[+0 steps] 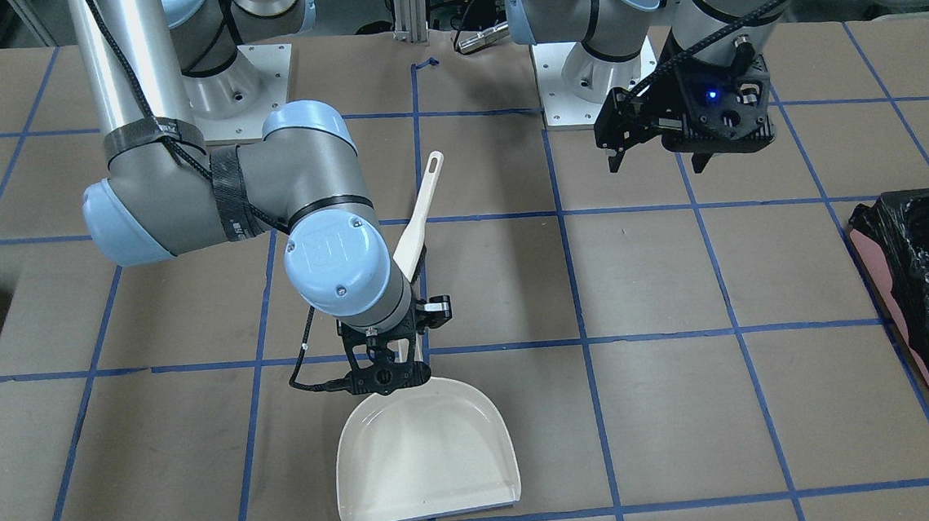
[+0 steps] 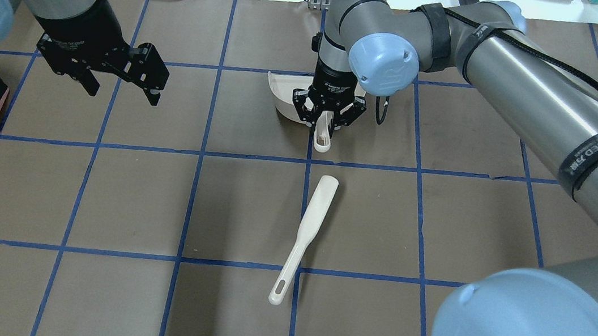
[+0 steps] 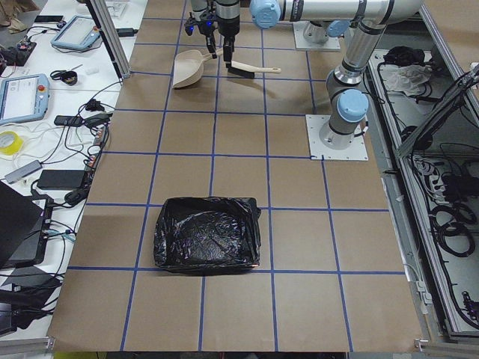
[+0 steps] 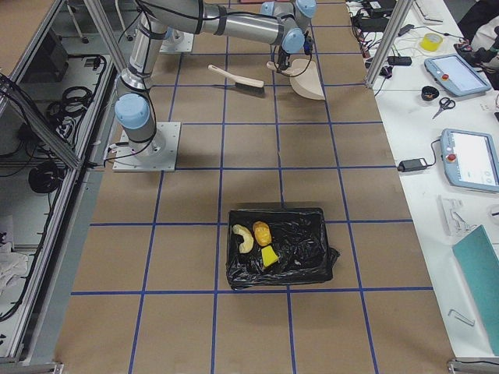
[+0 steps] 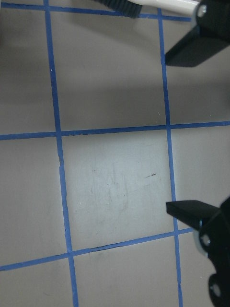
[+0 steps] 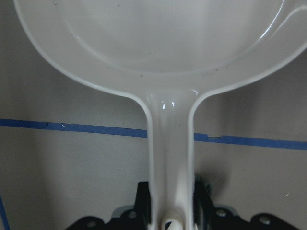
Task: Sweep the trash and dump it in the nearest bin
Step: 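Lower the dustpan onto the table beyond the brush with the right gripper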
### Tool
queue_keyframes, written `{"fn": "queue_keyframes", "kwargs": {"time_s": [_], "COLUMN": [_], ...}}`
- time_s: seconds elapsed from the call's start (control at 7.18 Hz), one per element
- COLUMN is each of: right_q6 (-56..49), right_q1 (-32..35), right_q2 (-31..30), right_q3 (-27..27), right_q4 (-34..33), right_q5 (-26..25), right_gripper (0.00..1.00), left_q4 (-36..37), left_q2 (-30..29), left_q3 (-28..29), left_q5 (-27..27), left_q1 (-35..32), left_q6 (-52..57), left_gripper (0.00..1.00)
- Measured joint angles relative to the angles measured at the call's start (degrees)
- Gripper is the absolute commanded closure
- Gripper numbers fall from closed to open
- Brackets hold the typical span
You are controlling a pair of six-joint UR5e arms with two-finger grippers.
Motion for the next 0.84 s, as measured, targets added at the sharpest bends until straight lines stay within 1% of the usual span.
{"fn": "queue_keyframes", "kwargs": {"time_s": [0.14,0.42,0.56,0.84], "right_q6": [1.4,5.4,5.8,5.8], "right_q1": [0.0,0.1,0.1,0.2], "right_q2": [0.0,0.2,0.2,0.2], "right_q3": [0.0,0.0,0.2,1.7], "right_q4": [0.0,0.0,0.0,-1.2], "right_q5": [0.3,0.5,0.1,-0.1], "right_gripper": [0.79,0.59,0.53,0.25], "left_q4": [-0.3,-0.5,-0.5,-0.5], "left_q2": [0.1,0.2,0.2,0.2], "left_q3": [0.0,0.1,0.1,0.1], "left_q5": [0.0,0.0,0.0,0.0], "left_q1": [0.0,0.0,0.0,0.1], "left_q6": [0.0,0.0,0.0,0.0], "left_gripper": [0.0,0.0,0.0,0.0]}}
